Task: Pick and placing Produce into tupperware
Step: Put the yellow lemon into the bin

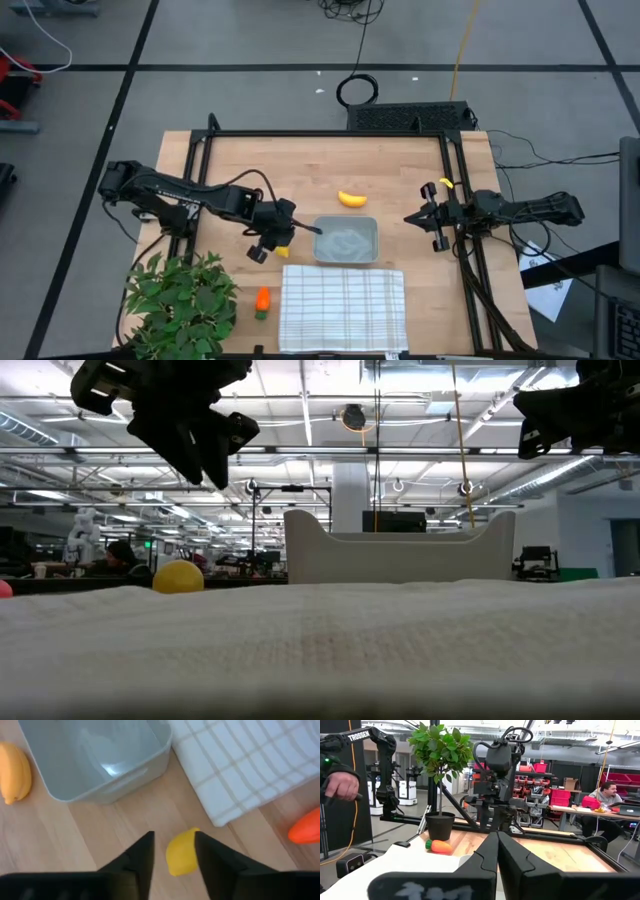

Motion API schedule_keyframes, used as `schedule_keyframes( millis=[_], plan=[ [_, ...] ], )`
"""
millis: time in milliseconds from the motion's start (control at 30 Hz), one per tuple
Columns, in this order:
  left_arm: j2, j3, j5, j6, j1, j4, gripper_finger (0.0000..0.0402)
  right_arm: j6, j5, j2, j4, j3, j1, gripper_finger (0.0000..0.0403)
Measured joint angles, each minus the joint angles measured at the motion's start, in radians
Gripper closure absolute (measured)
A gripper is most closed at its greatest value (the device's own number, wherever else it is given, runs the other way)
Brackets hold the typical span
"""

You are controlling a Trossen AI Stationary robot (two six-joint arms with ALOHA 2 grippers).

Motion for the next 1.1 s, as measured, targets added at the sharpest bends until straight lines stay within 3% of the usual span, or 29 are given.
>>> schedule_keyframes(
  millis=[233, 433, 700, 967, 1100],
  plan=[
    [0.0, 0.0, 0.0, -0.05, 0.0, 0.02, 0.0144, 0.0, 0.0, 0.0, 0.0, 0.0, 0.0, 0.0403],
    [0.0, -0.04, -0.027, -0.061, -0.017, 0.023, 0.0097, 0.0, 0.0, 0.0, 0.0, 0.0, 0.0, 0.0403],
    [0.0, -0.121, -0.136, 0.092, -0.068, 0.073, 0.0087, 0.0, 0.0, 0.0, 0.0, 0.0, 0.0, 0.0403],
    [0.003, -0.123, -0.153, 0.135, -0.099, 0.088, 0.0086, -0.001, 0.0, 0.0, 0.0, 0.0, 0.0, 0.0403],
    [0.061, -0.125, -0.16, 0.187, -0.107, 0.077, 0.0087, -0.002, 0.0, 0.0, 0.0, 0.0, 0.0, 0.0403]
  ],
)
